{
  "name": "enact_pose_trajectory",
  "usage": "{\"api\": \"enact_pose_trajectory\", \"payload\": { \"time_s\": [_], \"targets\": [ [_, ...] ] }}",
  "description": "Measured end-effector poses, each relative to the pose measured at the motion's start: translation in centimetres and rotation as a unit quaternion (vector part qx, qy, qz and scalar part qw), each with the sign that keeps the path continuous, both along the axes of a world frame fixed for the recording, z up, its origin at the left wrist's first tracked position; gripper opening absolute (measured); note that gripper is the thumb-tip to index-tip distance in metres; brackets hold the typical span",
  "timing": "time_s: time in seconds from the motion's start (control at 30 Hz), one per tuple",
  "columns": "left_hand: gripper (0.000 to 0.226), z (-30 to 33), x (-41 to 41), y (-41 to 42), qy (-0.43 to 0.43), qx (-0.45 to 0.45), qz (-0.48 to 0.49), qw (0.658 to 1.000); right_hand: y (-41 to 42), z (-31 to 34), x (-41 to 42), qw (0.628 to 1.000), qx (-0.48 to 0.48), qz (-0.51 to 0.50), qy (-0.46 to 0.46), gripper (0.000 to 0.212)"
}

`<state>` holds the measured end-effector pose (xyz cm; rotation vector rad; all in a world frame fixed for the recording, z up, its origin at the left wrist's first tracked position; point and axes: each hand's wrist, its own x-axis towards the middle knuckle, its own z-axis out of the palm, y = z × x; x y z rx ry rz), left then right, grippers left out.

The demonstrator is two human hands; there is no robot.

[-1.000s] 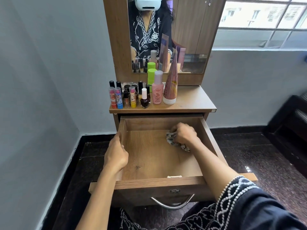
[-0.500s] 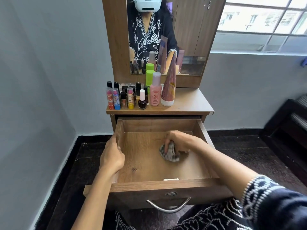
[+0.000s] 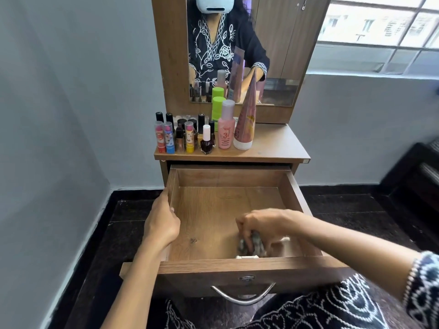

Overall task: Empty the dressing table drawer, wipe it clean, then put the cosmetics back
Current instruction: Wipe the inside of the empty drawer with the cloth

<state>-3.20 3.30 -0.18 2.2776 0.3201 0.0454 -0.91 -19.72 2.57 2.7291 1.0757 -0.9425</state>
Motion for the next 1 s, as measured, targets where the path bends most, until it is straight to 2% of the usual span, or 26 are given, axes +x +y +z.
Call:
{"api": "enact_pose_trajectory", "payload": {
  "time_s": [0.07,0.17,0.27,0.37,0.47,0.73,0.83,1.0],
  "targets": [
    [0.057,0.1,0.1,0.0,-0.001,0.001,0.002,1.0,0.0,0.6,1.5,0.998,-0.039,0.01,-0.054,0.038],
    [0.056,0.2,0.1,-0.1,-0.002,0.001,0.005,1.0,0.5,1.3,3.3,0.994,-0.037,-0.018,-0.1,0.041],
    [0.056,0.3,0.1,-0.2,-0.001,0.002,0.008,1.0,2.6,0.8,2.7,0.996,-0.022,-0.013,-0.084,0.046],
    [0.056,0.3,0.0,-0.2,-0.002,0.003,0.011,1.0,4.4,-1.4,0.1,0.997,0.03,0.038,-0.054,0.036],
    [0.056,0.3,-0.1,-0.2,-0.003,0.0,0.007,1.0,3.6,-2.3,-1.2,0.994,0.073,0.049,-0.071,0.034],
    [0.057,0.2,0.0,-0.1,0.0,0.0,0.004,1.0,-0.9,0.2,0.3,0.999,-0.031,0.024,-0.035,0.039],
    [0.057,0.3,0.1,-0.2,0.003,0.003,0.006,1.0,-0.3,0.7,0.8,0.998,-0.031,0.012,-0.052,0.045],
    [0.057,0.1,0.0,0.0,0.006,0.011,0.008,1.0,-0.7,-1.5,-1.4,0.997,0.009,0.043,-0.07,0.038]
  ]
}}
